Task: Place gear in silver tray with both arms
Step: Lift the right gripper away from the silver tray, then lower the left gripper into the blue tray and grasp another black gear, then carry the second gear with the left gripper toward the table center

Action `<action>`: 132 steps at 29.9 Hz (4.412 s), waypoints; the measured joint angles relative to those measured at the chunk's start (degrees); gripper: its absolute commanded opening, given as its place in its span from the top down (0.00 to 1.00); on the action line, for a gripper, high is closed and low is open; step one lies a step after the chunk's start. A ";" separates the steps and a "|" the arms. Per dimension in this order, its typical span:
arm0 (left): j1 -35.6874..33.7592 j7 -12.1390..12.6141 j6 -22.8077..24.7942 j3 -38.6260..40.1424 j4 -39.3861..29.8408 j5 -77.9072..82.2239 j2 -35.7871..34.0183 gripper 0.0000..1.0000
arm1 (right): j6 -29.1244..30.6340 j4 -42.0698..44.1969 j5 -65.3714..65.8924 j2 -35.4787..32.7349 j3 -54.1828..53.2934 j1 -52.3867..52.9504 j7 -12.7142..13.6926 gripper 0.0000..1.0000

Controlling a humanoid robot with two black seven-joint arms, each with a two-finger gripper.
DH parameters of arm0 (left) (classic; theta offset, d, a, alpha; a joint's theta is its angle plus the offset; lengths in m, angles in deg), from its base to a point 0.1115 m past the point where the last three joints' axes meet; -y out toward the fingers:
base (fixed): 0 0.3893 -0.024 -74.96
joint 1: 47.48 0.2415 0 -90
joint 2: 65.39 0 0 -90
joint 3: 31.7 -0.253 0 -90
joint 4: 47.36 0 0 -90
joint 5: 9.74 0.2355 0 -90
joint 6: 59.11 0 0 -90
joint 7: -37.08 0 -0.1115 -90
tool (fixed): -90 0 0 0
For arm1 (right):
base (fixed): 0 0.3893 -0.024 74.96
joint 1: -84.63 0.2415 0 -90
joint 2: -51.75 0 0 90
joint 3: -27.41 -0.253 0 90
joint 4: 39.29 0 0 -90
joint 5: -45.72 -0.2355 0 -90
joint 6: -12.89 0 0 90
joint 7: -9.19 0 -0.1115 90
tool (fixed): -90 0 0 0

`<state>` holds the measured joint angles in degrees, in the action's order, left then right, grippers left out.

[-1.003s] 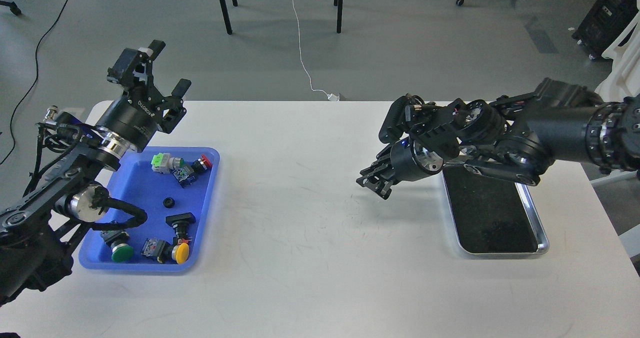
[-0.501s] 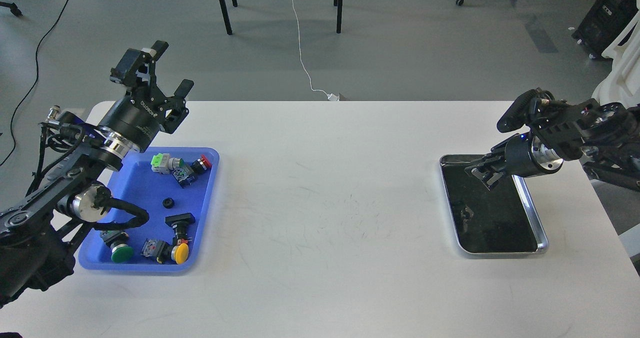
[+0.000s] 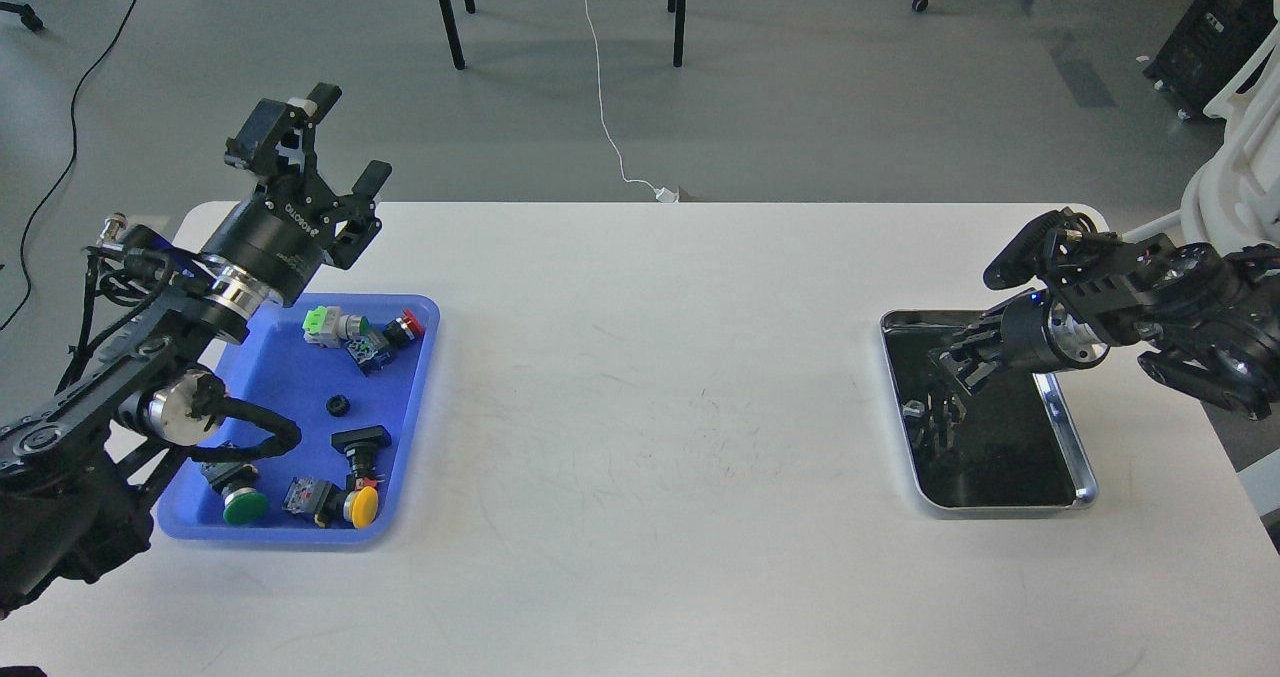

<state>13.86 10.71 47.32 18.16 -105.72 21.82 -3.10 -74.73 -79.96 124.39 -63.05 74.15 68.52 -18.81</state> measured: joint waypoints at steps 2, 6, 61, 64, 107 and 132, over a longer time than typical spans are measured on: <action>0.03 0.00 0.00 0.08 0.00 0.00 0.04 0.02 | 0.00 0.83 0.00 1.07 -0.03 -0.41 0.00 0.72; 0.09 0.00 0.00 0.26 0.00 0.00 0.19 0.02 | 0.12 1.33 -0.07 2.47 -0.13 -0.68 0.00 0.44; -11.01 -1.63 11.56 -23.40 -5.07 80.68 -18.37 0.06 | 3.52 -16.43 -69.09 -1.48 -62.74 -33.56 -0.01 0.07; -10.84 -1.63 11.57 -24.93 -3.80 80.97 -17.16 0.06 | 3.52 -16.57 -69.01 -1.55 -62.74 -33.55 -0.01 0.07; -14.43 -1.58 11.54 -32.52 7.73 85.58 -13.13 0.77 | 3.61 -16.82 -68.74 -2.71 -62.74 -33.72 0.02 0.06; -21.43 -1.63 11.56 -32.45 -3.31 84.92 -18.77 0.89 | 3.61 -17.35 -68.76 -3.82 -63.59 -33.47 -0.01 0.06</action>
<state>-7.57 9.08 58.88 -14.29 -109.03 106.74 -21.87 -71.13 -97.31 55.63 -66.86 10.56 35.05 -18.82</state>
